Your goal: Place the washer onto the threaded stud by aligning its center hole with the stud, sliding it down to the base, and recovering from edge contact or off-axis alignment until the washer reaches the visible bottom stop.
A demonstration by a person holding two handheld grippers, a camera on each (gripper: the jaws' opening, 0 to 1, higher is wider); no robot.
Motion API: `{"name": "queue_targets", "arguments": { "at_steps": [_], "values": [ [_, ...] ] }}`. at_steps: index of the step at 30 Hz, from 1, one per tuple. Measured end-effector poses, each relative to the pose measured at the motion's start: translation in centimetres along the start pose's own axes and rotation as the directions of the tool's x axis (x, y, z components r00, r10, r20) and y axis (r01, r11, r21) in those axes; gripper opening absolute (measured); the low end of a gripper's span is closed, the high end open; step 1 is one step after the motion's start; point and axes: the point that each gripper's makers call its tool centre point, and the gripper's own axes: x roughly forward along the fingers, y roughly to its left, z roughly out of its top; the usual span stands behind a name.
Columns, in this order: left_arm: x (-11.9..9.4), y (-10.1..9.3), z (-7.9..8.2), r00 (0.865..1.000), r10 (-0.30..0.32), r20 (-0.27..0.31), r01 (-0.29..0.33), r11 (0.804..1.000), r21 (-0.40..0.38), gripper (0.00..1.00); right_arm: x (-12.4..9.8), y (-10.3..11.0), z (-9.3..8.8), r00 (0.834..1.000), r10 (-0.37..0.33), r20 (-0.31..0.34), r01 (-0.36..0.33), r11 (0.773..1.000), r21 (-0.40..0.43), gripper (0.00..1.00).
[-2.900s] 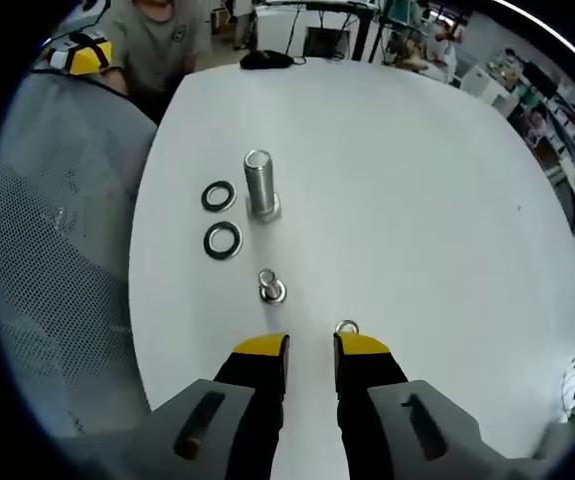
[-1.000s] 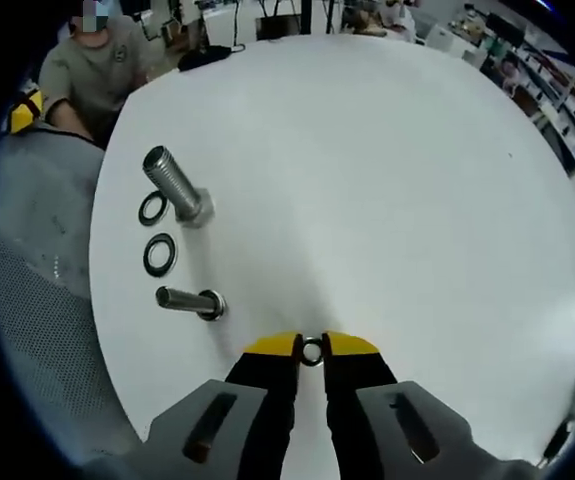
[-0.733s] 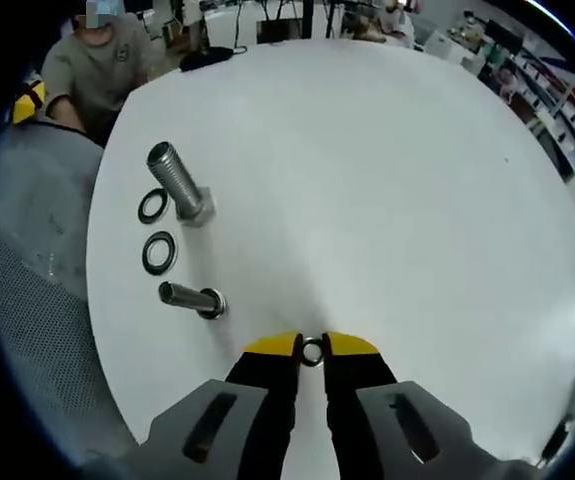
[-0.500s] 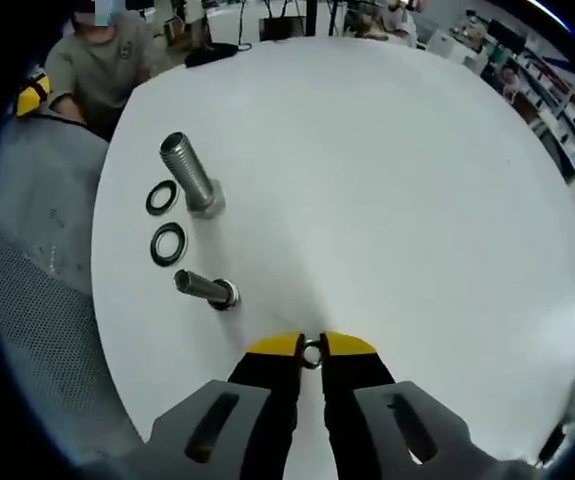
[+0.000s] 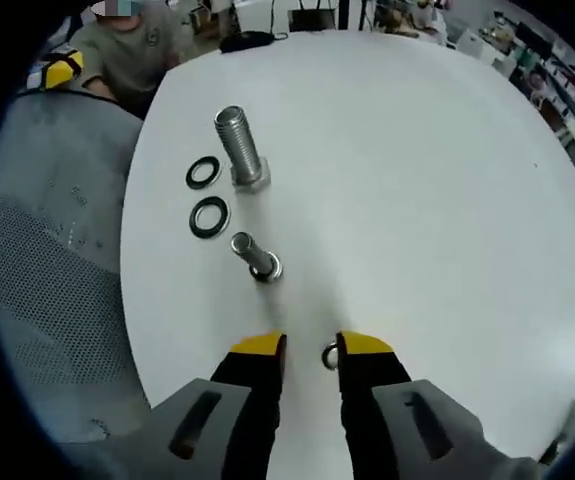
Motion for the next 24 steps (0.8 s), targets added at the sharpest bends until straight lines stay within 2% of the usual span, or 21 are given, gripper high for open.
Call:
{"name": "queue_targets", "arguments": {
  "at_steps": [2,8,12,13,17,24],
  "values": [
    [0.0,0.0,0.0,1.000,0.000,0.000,0.000,1.000,0.000,0.03,-0.7,-0.3,0.1,1.000,-0.010,0.022,0.010,1.000,0.006,0.23],
    [0.0,0.0,0.0,1.000,0.000,-0.001,0.000,1.000,0.001,0.03,-1.3,-1.3,-1.1,0.999,-0.031,-0.015,0.031,0.999,-0.021,0.23],
    [0.0,0.0,0.0,1.000,0.002,-0.002,-0.002,1.000,0.000,0.03,-0.9,-1.1,-1.3,0.999,-0.006,-0.032,0.005,1.000,-0.024,0.23],
    [0.0,0.0,0.0,1.000,0.003,-0.002,-0.003,1.000,0.000,0.03,-0.7,-0.9,-1.5,0.998,0.014,-0.055,-0.016,0.999,-0.045,0.23],
    [0.0,0.0,-0.1,1.000,0.004,-0.007,-0.004,1.000,-0.001,0.03,-0.1,-1.1,-1.8,0.994,0.016,-0.110,-0.024,0.997,-0.077,0.23],
    [0.0,0.0,-0.1,1.000,0.008,-0.008,-0.008,1.000,-0.006,0.03,0.1,-0.8,-1.8,0.994,0.027,-0.108,-0.036,0.996,-0.080,0.22]
  ]
}}
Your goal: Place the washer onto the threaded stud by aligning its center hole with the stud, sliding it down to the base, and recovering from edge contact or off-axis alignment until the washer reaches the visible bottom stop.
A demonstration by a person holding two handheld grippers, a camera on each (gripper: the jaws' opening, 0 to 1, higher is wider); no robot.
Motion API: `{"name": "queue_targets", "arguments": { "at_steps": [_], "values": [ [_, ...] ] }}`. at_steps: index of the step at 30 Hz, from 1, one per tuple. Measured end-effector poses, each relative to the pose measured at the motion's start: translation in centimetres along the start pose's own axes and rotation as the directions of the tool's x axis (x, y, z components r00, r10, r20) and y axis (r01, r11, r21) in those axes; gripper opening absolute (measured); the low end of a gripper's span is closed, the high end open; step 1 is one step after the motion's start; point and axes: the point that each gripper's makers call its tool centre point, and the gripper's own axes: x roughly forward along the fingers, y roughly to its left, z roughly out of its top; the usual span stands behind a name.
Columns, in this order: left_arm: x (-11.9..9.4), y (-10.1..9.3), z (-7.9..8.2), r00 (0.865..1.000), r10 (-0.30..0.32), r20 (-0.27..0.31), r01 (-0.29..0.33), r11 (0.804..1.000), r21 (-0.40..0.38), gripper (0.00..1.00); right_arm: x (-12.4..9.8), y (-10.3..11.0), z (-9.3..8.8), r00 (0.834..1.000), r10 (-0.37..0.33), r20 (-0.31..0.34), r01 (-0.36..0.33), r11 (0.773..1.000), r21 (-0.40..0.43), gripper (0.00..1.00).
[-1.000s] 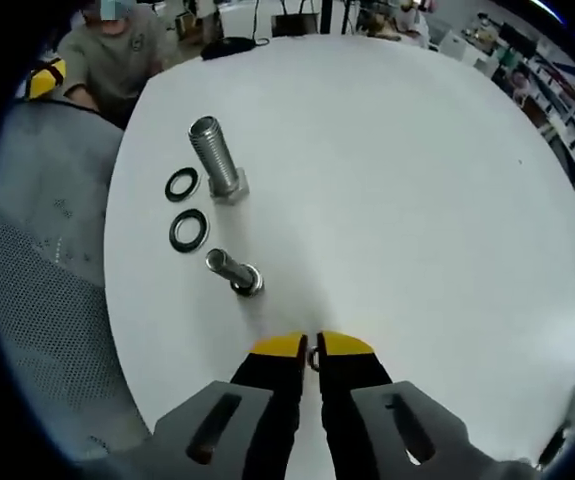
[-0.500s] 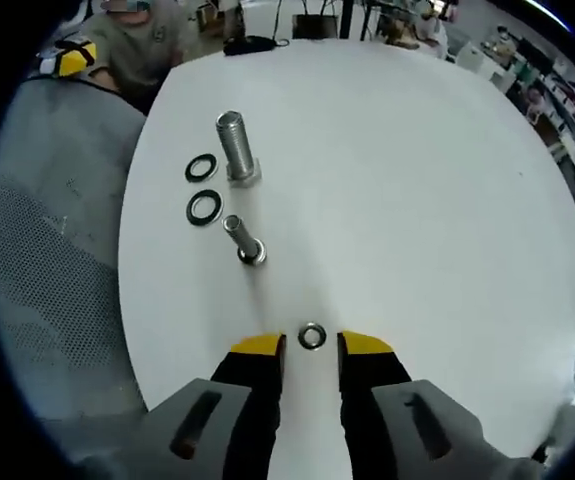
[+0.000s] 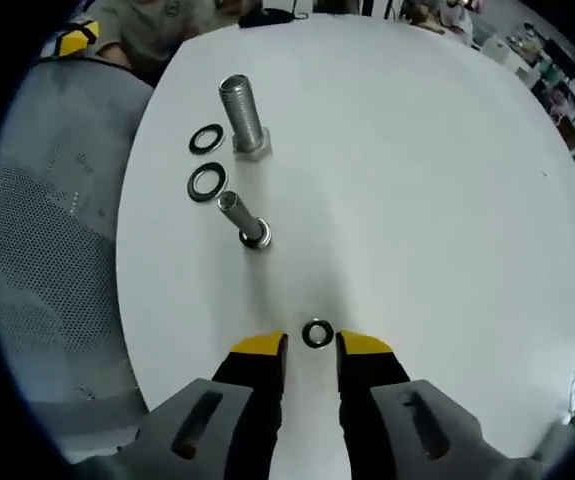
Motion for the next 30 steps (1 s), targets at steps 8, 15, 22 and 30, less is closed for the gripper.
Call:
{"name": "queue_targets", "arguments": {
  "at_steps": [8,15,22,30],
  "values": [
    [0.03,0.07,-0.06,1.000,0.002,-0.003,-0.002,1.000,0.001,0.03,-0.17,0.05,0.11,1.000,-0.016,0.005,0.016,1.000,-0.011,0.15],
    [0.02,0.10,-0.05,1.000,0.004,-0.003,-0.004,1.000,-0.001,0.03,-0.11,-0.03,0.04,1.000,-0.017,0.005,0.017,1.000,0.018,0.15],
    [0.04,0.05,-0.12,1.000,0.003,-0.006,-0.003,1.000,0.001,0.03,-0.03,-0.06,0.13,0.998,-0.011,-0.065,0.010,1.000,-0.005,0.14],
    [0.04,0.04,-0.13,1.000,0.005,-0.007,-0.005,1.000,0.000,0.03,-0.05,-0.13,-0.06,0.999,-0.019,-0.044,0.020,0.999,0.037,0.14]
  ]
}}
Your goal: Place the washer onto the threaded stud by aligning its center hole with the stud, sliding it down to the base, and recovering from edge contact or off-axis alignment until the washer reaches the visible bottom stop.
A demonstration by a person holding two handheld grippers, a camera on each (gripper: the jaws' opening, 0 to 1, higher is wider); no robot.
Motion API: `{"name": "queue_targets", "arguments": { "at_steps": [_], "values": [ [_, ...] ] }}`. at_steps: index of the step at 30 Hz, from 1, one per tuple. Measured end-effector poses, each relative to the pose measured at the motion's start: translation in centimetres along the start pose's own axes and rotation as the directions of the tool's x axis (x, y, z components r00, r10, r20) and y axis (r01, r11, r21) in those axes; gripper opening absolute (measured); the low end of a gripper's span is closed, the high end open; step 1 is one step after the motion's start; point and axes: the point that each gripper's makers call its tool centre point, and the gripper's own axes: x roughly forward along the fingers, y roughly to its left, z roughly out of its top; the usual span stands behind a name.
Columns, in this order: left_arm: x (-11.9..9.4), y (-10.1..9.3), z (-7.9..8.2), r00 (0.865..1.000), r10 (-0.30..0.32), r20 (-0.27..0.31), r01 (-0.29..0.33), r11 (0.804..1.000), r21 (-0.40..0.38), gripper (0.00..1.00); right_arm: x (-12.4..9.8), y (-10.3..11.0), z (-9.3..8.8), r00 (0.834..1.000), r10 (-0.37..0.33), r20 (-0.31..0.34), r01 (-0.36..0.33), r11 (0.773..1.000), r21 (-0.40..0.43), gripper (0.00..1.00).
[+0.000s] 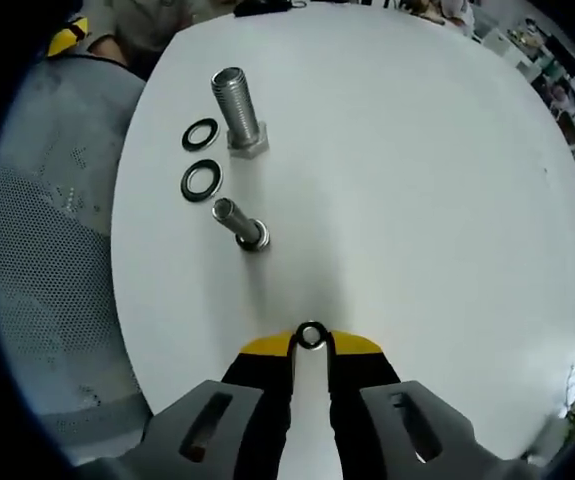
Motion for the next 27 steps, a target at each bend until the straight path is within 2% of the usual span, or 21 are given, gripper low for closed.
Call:
{"name": "queue_targets", "arguments": {
  "at_steps": [2,7,13,18,24,27],
  "values": [
    [0.0,0.0,0.0,1.000,0.001,-0.002,-0.001,1.000,0.000,0.03,0.1,0.0,0.0,1.000,-0.011,0.009,0.011,1.000,0.027,0.14],
    [0.0,0.1,-0.1,1.000,0.003,-0.005,-0.003,1.000,-0.002,0.03,0.2,0.2,0.1,0.999,-0.033,0.008,0.033,0.999,0.013,0.14],
    [0.0,0.1,-0.1,1.000,0.006,-0.007,-0.006,1.000,-0.006,0.03,0.2,1.1,0.0,1.000,-0.007,-0.002,0.007,1.000,-0.006,0.14],
    [0.0,0.2,-0.2,1.000,0.007,-0.008,-0.007,1.000,-0.006,0.03,0.2,1.9,-0.2,1.000,-0.016,-0.010,0.016,1.000,-0.006,0.14],
    [-0.1,0.1,-0.1,1.000,0.005,-0.006,-0.005,1.000,-0.003,0.01,-0.1,3.8,-0.9,0.999,0.034,-0.027,-0.035,0.998,-0.050,0.14],
    [-0.1,0.1,-0.1,1.000,0.004,-0.006,-0.004,1.000,-0.002,0.01,-0.2,4.3,-1.2,0.998,0.057,-0.024,-0.057,0.998,-0.038,0.14]
  ]
}}
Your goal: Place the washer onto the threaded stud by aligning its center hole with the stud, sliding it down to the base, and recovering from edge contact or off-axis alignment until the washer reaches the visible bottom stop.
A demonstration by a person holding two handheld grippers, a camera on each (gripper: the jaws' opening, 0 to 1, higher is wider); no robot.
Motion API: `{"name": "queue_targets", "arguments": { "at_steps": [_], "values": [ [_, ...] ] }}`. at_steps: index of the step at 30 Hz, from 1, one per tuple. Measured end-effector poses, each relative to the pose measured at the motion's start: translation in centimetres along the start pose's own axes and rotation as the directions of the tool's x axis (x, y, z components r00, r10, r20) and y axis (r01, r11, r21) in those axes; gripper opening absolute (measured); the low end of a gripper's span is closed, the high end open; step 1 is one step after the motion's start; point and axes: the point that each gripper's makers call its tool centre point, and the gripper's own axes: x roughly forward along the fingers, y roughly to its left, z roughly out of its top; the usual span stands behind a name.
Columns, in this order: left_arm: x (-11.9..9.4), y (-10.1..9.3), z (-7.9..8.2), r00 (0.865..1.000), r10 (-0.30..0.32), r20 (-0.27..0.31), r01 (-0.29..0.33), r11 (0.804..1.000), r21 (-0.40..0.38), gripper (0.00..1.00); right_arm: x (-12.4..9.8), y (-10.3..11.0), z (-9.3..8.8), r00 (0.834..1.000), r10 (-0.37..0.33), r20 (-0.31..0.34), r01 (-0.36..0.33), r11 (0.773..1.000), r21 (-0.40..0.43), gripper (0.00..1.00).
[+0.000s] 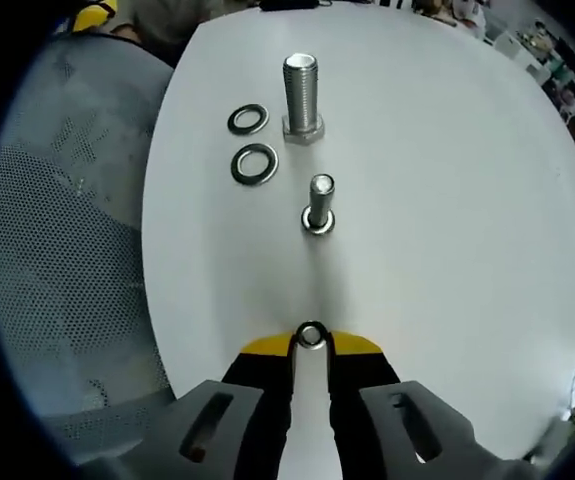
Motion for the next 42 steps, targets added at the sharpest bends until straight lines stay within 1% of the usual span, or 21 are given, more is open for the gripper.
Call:
{"name": "queue_targets", "arguments": {
  "at_steps": [2,6,10,16,21,24,30,32,36,42],
  "values": [
    [0.0,0.0,0.0,1.000,-0.001,0.000,0.001,1.000,0.000,0.01,-0.1,0.5,-0.1,1.000,0.017,0.011,-0.017,1.000,0.009,0.14],
    [0.0,0.0,0.0,1.000,-0.002,0.001,0.002,1.000,0.000,0.01,-1.2,0.5,0.0,0.999,-0.002,0.043,0.002,1.000,0.005,0.14],
    [0.0,-0.1,0.1,1.000,-0.004,0.004,0.004,1.000,0.000,0.01,-3.3,0.2,1.2,0.992,-0.018,0.127,0.014,0.999,0.033,0.14],
    [0.0,-0.1,0.1,1.000,-0.005,0.003,0.005,1.000,0.001,0.01,-5.2,0.4,2.5,0.982,-0.038,0.183,0.033,0.999,0.029,0.14],
    [-0.1,-0.1,0.2,1.000,-0.002,0.014,0.002,1.000,0.001,0.01,-6.8,0.6,4.6,0.970,-0.061,0.236,0.059,0.998,0.017,0.14],
    [-0.1,-0.1,0.3,1.000,-0.002,0.019,0.002,1.000,0.000,0.01,-7.3,0.8,5.7,0.966,-0.063,0.252,0.065,0.998,0.002,0.14],
    [-0.1,-0.1,0.1,1.000,-0.006,0.008,0.006,1.000,0.004,0.01,-7.8,0.7,7.9,0.964,-0.077,0.255,0.092,0.995,-0.048,0.14],
    [-0.1,-0.2,0.1,1.000,-0.007,0.008,0.007,1.000,0.004,0.01,-7.8,0.5,8.3,0.966,-0.083,0.246,0.102,0.992,-0.067,0.14],
    [-0.1,-0.2,0.0,1.000,-0.008,0.008,0.008,1.000,0.004,0.02,-7.6,-0.1,8.7,0.972,-0.101,0.212,0.124,0.987,-0.100,0.14],
    [-0.1,-0.1,0.0,1.000,-0.010,0.007,0.010,1.000,0.005,0.02,-6.7,-0.2,8.7,0.984,-0.084,0.160,0.108,0.983,-0.148,0.14]
  ]
}}
